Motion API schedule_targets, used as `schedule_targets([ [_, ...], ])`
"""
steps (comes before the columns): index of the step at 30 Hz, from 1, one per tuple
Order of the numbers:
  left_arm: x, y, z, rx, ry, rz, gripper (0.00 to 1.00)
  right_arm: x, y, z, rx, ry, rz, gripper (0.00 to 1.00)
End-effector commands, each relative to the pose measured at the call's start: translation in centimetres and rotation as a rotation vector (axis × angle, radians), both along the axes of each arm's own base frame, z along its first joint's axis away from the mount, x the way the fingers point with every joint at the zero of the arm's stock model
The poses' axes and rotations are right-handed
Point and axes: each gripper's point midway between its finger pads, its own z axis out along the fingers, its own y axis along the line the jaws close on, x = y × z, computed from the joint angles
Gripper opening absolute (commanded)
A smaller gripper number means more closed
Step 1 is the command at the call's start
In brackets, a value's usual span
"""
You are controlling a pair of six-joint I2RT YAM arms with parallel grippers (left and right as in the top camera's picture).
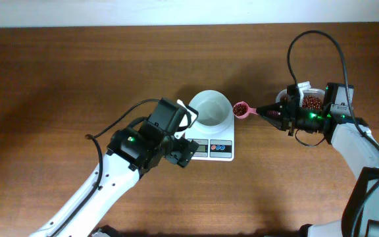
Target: Scoop and weigh 50g on scale
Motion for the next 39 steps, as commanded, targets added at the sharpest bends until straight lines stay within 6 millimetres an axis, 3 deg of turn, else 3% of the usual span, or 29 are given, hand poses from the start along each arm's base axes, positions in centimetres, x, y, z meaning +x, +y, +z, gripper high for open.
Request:
schedule_targets([
  [1, -0.2, 0.0, 0.4, -0.009, -0.006, -0.018, 0.99, 0.0, 0.3, -0.2, -0.005, -0.008, 0.011, 0.04],
  [11, -0.2, -0.3, 0.5, -0.024, -0.006, -0.025, 0.99, 0.2, 0.3, -0.1, -0.008, -0.024, 0.011, 0.04],
  [14, -1.3, -2.2, 0.6, -0.122, 0.049, -0.085, 0.99, 0.5, 0.2, 0.1, -0.013, -0.053, 0.011, 0.04],
  [17, -0.5, -4.4, 2.0, -0.230, 0.005, -0.135, 0.99, 0.5, 0.2, 0.2, -0.012, -0.055, 0.012, 0.04],
  [18, -0.2, -4.7, 2.3, -0.245, -0.011, -0.141, 0.87, 0.5, 0.2, 0.2, -0.012, -0.055, 0.012, 0.04],
  [19, 0.2, -4.9, 2.6, -0.253, -0.030, -0.142, 0.33, 0.5, 0.2, 0.1, -0.013, -0.055, 0.011, 0.04],
  [20, 0.3, -5.0, 2.7, -0.257, -0.039, -0.142, 0.12, 0.5, 0.2, 0.1, -0.013, -0.055, 0.011, 0.04],
  [21, 0.4, -5.0, 2.7, -0.257, -0.039, -0.142, 0.00, 0.5, 0.2, 0.1, -0.013, -0.055, 0.011, 0.04],
  [24, 0.1, -5.0, 2.0, -0.267, 0.007, -0.093, 0.00, 0.5, 0.2, 0.1, -0.013, -0.055, 0.011, 0.04],
  [27, -0.2, -6.2, -0.1, -0.237, 0.061, -0.117, 0.00, 0.5, 0.2, 0.1, -0.013, -0.055, 0.011, 0.04],
  [33, -1.3, -9.5, -6.4, -0.144, 0.189, -0.190, 0.00, 0.5, 0.2, 0.2, -0.012, -0.055, 0.012, 0.04],
  [36, -0.7, -8.5, -10.2, -0.034, 0.229, -0.152, 0.00, 0.5, 0.2, 0.1, -0.013, -0.055, 0.011, 0.04],
  [39, 0.1, -9.1, -11.8, -0.034, 0.227, -0.152, 0.00, 0.5, 0.2, 0.1, -0.013, -0.055, 0.011, 0.04],
])
